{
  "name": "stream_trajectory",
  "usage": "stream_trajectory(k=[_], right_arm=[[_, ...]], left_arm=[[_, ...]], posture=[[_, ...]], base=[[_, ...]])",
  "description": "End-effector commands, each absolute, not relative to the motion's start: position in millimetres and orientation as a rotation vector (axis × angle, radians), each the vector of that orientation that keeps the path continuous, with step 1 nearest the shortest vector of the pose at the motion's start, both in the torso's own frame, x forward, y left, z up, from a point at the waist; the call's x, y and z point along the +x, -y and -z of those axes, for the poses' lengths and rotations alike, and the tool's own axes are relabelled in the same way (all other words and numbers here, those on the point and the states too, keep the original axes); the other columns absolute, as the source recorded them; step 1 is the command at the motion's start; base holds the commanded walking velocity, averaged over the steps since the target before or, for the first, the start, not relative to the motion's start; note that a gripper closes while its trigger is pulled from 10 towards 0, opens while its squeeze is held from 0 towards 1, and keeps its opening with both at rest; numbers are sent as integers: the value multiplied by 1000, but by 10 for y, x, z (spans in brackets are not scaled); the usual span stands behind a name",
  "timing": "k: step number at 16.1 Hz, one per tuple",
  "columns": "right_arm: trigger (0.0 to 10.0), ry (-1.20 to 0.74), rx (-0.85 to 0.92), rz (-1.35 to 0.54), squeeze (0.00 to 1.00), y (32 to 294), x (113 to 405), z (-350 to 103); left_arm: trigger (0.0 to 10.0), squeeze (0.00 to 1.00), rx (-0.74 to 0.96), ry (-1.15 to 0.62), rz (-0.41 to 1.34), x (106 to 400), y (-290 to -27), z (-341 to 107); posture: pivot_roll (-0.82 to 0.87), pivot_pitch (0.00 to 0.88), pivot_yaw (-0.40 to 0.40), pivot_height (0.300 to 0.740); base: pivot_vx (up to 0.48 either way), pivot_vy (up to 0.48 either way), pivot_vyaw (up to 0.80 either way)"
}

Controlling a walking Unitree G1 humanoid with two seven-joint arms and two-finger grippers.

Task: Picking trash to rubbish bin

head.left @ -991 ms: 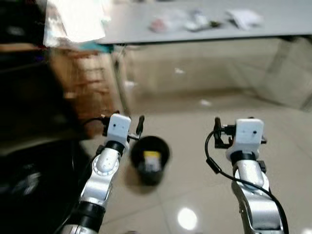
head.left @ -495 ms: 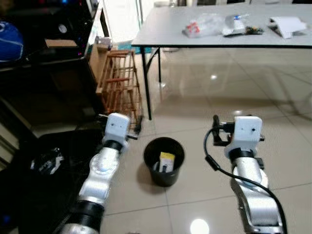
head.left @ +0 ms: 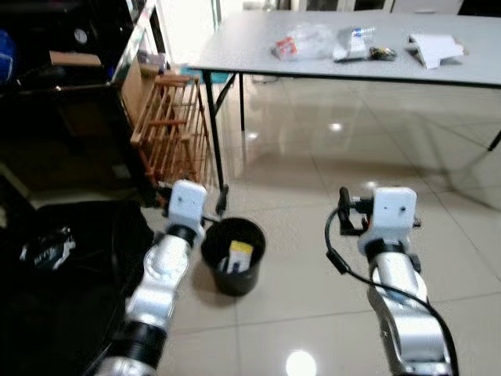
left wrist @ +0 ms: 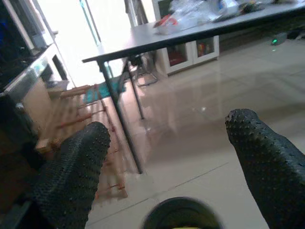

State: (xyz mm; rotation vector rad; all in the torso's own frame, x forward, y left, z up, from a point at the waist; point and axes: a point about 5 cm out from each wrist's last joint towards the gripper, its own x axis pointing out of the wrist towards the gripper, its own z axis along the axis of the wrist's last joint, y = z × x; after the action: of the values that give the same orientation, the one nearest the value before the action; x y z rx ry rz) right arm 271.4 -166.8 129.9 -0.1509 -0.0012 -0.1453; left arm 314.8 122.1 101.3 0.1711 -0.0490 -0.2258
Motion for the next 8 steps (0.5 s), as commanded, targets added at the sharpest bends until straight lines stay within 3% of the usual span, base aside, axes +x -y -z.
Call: stream_trajectory(k=[1, 8], right_arm=[[10000, 15, -135, 143, 690, 1654, 2725, -1333], [10000, 15, -135, 143, 690, 1654, 2725, -1333]], left_arm=[[10000, 0, 182, 56, 228, 3167, -1251, -1045], [10000, 0, 182, 56, 228, 3167, -1251, -1045]], posture=[[-93, 51, 63, 740], [-93, 51, 63, 740]], base=[[0, -480, 0], [0, -480, 0]])
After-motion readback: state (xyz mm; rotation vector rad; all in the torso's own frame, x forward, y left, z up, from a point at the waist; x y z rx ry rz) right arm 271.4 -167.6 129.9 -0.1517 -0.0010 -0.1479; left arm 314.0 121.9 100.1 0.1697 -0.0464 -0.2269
